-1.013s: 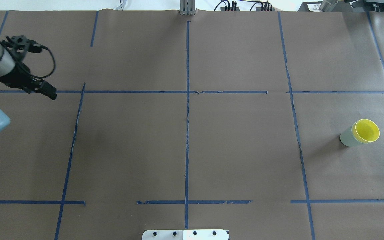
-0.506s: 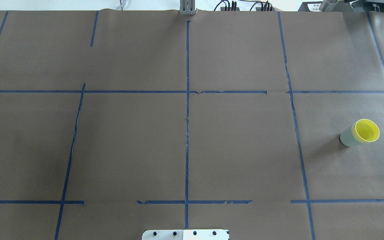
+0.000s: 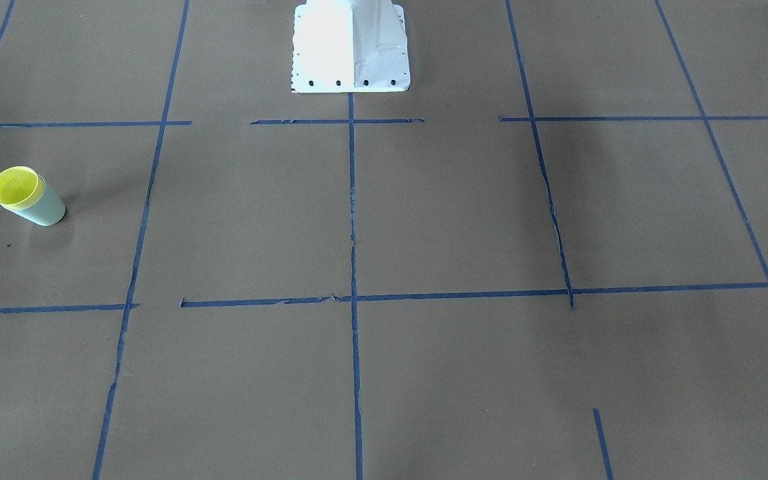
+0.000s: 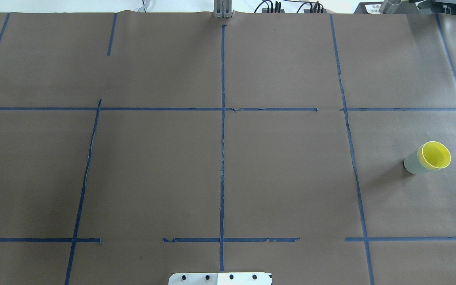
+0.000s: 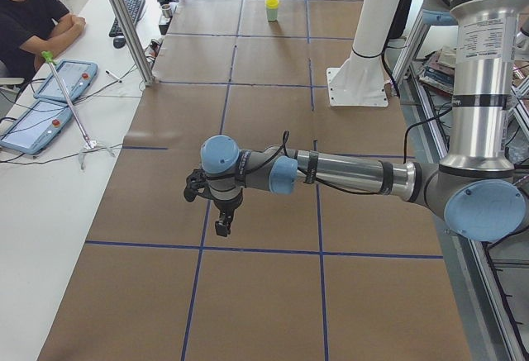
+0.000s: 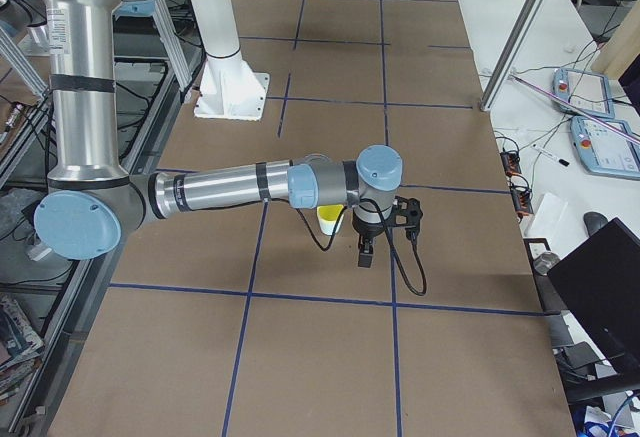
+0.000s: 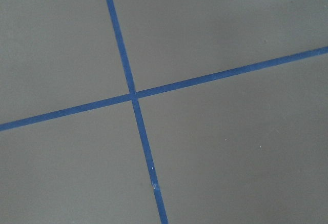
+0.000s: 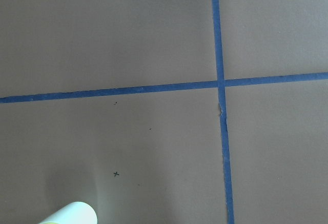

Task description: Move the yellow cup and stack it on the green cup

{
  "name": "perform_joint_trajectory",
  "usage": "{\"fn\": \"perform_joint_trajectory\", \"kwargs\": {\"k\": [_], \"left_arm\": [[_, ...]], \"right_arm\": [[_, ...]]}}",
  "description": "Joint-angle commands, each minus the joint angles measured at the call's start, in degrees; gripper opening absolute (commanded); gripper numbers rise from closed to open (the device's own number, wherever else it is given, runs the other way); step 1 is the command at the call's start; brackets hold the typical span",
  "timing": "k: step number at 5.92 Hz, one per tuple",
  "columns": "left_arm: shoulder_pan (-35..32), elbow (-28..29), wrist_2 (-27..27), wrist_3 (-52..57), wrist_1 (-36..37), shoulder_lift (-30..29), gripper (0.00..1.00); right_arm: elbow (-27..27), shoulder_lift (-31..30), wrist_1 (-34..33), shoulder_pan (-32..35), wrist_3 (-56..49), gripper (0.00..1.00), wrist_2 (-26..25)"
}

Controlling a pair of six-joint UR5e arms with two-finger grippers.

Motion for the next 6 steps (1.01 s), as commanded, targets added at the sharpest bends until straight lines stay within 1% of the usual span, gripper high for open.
{"fn": "perform_joint_trajectory", "kwargs": {"k": [1,2,3,4,5,6], "left_arm": [[-1.7,-0.8,-0.3,3.4,2.2,0.9,1.00],[-1.8,-1.5,-0.2,3.7,2.4,2.0,1.00],[-1.9,-1.0,-0.2,3.7,2.8,1.9,1.00],[-2.0,-1.2,-0.3,3.8,2.8,3.0,1.00],[-2.1,-1.6,-0.6,3.8,2.9,3.9,1.00],[-2.4,-1.6,-2.0,3.8,2.8,5.5,1.00]], "right_arm": [[2.4,-1.9,0.1,-0.4,-0.1,1.00,-0.3],[2.8,-2.1,0.1,-0.4,-0.1,1.00,-0.3],[4.2,-3.8,0.2,-0.4,-0.2,1.00,-0.1],[4.4,-4.0,0.1,-0.4,-0.2,1.00,-0.1],[6.0,-5.5,0.0,-0.4,-0.2,1.00,-0.1],[6.9,-6.5,-0.2,-0.4,-0.2,1.00,0.1]]}}
